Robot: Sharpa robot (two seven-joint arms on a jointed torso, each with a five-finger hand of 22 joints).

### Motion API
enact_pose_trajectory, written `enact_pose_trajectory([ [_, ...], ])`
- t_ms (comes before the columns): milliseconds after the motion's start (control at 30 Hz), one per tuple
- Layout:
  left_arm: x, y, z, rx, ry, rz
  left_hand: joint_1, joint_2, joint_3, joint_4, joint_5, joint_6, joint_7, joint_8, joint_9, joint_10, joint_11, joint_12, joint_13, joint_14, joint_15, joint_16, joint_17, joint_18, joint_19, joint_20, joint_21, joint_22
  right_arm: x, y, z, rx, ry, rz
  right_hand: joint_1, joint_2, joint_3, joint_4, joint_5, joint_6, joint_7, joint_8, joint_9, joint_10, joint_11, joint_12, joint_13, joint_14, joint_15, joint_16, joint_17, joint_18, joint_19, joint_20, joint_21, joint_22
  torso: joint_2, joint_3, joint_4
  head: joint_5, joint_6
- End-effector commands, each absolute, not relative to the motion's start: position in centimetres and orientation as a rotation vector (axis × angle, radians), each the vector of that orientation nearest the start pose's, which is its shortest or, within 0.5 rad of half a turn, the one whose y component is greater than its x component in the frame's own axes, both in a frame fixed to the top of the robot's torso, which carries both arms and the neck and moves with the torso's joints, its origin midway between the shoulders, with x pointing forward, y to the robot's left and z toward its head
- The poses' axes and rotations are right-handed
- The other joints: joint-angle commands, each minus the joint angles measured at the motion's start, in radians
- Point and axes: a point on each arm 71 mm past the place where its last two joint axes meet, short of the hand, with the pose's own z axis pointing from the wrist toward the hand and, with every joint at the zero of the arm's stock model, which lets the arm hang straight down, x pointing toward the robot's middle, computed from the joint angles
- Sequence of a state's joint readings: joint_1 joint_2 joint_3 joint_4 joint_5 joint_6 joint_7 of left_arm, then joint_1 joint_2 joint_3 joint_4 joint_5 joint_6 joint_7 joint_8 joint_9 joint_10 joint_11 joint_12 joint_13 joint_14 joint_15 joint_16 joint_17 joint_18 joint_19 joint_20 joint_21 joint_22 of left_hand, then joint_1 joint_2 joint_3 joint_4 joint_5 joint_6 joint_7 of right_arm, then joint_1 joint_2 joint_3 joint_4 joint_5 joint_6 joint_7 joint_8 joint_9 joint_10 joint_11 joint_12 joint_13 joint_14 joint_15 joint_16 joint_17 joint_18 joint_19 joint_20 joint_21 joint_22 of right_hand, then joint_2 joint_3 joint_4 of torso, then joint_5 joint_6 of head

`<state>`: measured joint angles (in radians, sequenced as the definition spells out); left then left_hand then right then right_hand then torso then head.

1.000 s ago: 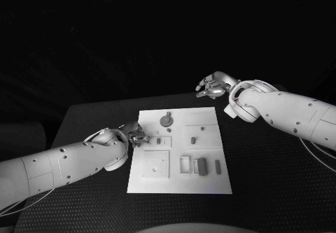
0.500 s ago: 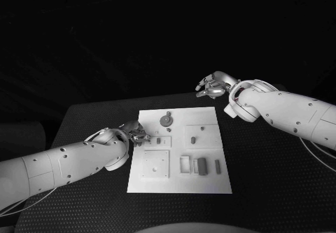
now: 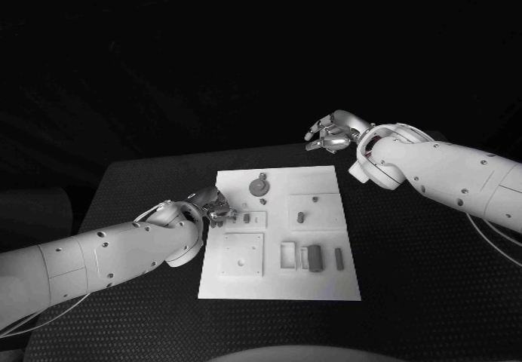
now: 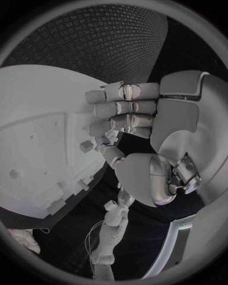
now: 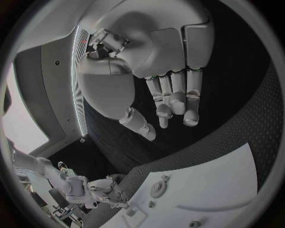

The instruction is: Assemble the parts on the task board

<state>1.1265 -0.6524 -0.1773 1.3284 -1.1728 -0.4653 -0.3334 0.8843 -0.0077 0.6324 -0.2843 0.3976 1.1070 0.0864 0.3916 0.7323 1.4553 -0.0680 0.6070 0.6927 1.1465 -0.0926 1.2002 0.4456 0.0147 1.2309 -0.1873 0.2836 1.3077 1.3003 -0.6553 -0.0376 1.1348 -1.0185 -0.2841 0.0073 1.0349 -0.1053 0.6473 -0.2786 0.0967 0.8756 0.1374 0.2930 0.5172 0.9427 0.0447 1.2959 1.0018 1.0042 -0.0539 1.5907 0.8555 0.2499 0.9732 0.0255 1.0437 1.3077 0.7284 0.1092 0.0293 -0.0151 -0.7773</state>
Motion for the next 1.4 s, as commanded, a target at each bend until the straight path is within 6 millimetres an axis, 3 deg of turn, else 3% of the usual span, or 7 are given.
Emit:
enact_pose_trajectory([
  [33, 48.6, 18.1, -28.1, -0.289, 1.838, -0.510, 0.020, 0.010, 0.007, -0.002, 0.001, 0.080, -0.074, 0.004, 0.001, -0.028, -0.025, 0.004, -0.002, 0.002, -0.002, 0.001, -0.001, 0.001, -0.006, -0.005, 0.004, 0.025, 57.0, -22.2, -15.5, 0.244, 1.654, 0.751, -0.004, 0.004, -0.001, -0.002, -0.002, 0.010, 0.017, -0.005, 0.001, -0.010, 0.000, 0.006, -0.001, 0.003, -0.005, 0.006, -0.001, 0.012, 0.003, 0.003, -0.004, 0.011, 0.000, -0.0004, 0.0002, 0.001, 0.000],
  [1400, 48.4, 18.3, -29.4, -0.296, 1.876, -0.480, 0.021, 0.011, 0.007, -0.002, -0.001, 0.080, -0.074, 0.002, 0.003, -0.028, -0.025, 0.005, -0.004, 0.003, -0.002, 0.000, -0.003, 0.001, -0.007, -0.005, 0.008, 0.025, 57.0, -22.4, -15.5, 0.246, 1.656, 0.749, -0.004, 0.004, -0.001, -0.002, -0.002, 0.010, 0.017, -0.005, 0.001, -0.010, 0.000, 0.007, -0.003, 0.003, -0.005, 0.007, -0.002, 0.012, 0.003, 0.003, -0.005, 0.011, 0.001, -0.0001, 0.0001, 0.003, -0.003],
])
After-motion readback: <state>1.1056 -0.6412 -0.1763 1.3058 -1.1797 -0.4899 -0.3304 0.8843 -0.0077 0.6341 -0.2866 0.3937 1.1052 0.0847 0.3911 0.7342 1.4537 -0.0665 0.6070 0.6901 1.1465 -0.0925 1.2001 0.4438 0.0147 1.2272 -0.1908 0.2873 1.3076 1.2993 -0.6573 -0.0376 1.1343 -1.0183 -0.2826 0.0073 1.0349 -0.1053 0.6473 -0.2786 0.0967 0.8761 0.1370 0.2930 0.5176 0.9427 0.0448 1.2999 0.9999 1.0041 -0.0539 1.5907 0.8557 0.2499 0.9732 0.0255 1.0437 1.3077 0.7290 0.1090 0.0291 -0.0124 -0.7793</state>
